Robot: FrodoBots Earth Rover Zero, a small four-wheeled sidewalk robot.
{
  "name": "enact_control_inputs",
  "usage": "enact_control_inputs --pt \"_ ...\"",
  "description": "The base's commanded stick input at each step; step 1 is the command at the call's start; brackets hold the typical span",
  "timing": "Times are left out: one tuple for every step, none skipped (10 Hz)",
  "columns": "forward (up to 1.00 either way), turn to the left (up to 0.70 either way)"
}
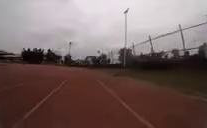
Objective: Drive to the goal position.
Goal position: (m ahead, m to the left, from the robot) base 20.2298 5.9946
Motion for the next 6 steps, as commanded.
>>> enact_control_inputs --pt "0.70 0.00" --pt "0.70 0.00" --pt "0.70 0.00" --pt "0.70 0.00" --pt "0.70 0.00" --pt "0.70 0.00"
